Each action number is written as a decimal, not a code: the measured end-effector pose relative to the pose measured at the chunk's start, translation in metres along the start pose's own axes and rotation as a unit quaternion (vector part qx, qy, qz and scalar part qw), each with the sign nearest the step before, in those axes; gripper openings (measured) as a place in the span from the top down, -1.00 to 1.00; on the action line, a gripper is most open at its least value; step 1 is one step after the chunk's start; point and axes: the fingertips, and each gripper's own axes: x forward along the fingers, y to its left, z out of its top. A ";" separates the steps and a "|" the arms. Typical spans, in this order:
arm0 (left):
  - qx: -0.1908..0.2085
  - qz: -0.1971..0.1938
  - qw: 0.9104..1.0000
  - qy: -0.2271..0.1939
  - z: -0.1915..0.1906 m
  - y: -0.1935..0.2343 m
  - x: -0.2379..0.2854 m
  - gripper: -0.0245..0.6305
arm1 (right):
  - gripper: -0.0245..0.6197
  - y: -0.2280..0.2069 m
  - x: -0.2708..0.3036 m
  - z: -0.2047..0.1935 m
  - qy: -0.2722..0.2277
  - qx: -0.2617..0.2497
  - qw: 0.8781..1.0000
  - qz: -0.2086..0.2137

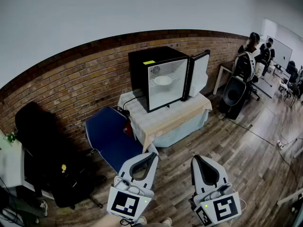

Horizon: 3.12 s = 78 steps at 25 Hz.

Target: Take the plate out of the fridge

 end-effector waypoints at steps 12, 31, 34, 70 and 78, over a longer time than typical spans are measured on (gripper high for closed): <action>-0.024 -0.003 1.000 0.008 -0.008 -0.013 0.024 0.86 | 0.83 -0.029 0.004 -0.010 -0.001 0.012 1.000 0.007; -0.027 0.012 1.000 0.003 -0.014 -0.046 0.065 0.86 | 0.83 -0.082 -0.011 -0.038 0.018 0.014 1.000 0.010; -0.027 0.013 1.000 0.005 -0.017 -0.047 0.069 0.86 | 0.83 -0.086 -0.010 -0.041 0.018 0.013 1.000 0.011; -0.043 -0.013 0.998 0.044 -0.115 0.112 0.298 0.86 | 0.83 -0.215 0.247 -0.112 0.066 0.010 0.998 -0.008; -0.057 -0.019 0.997 0.058 -0.135 0.184 0.378 0.86 | 0.83 -0.247 0.359 -0.128 0.089 0.010 0.996 -0.001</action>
